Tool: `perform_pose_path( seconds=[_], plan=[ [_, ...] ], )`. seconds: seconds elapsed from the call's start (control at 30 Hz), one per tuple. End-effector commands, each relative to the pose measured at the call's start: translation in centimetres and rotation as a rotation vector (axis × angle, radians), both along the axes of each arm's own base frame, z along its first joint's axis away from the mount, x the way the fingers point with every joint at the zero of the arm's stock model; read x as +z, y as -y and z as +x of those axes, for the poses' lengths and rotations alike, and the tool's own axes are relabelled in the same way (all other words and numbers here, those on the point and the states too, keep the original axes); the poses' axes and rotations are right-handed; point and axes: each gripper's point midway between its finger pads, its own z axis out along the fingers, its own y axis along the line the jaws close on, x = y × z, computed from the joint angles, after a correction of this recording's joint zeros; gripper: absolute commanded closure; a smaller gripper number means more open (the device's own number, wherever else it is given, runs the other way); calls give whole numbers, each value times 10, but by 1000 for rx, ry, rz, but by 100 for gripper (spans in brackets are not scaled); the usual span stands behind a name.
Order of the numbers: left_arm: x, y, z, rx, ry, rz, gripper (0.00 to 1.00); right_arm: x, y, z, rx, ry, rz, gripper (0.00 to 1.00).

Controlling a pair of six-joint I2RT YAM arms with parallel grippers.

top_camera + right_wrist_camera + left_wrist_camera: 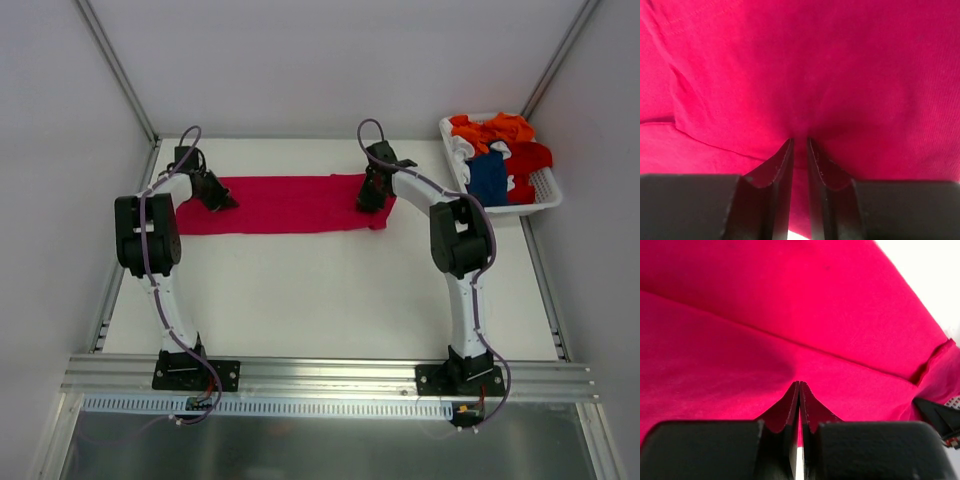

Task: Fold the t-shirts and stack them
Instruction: Fold the tshirt

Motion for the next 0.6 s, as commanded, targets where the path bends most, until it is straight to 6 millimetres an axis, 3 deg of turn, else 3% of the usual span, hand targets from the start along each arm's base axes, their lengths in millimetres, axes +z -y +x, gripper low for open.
perform_pose_path(
  seconds=[0.0, 0.13, 0.23, 0.33, 0.47, 0.57],
  plan=[
    [-12, -1, -6, 93, -72, -27, 100, 28, 5, 23, -19, 84, -20, 80],
    [-29, 8, -25, 139, -164, -27, 100, 5, 21, 23, -10, 11, -69, 79],
    [-32, 3, -40, 157, -215, 108, 100, 2, 31, 26, 1, -7, -84, 74],
    [-36, 14, -60, 126, -298, 148, 100, 3, 34, 32, 37, -16, -104, 73],
    [-38, 39, -78, 19, -343, 248, 100, -4, 32, 36, 89, -33, -129, 73],
    [-38, 64, -104, -73, -390, 270, 100, -8, 33, 40, 107, -36, -140, 72]
  ],
)
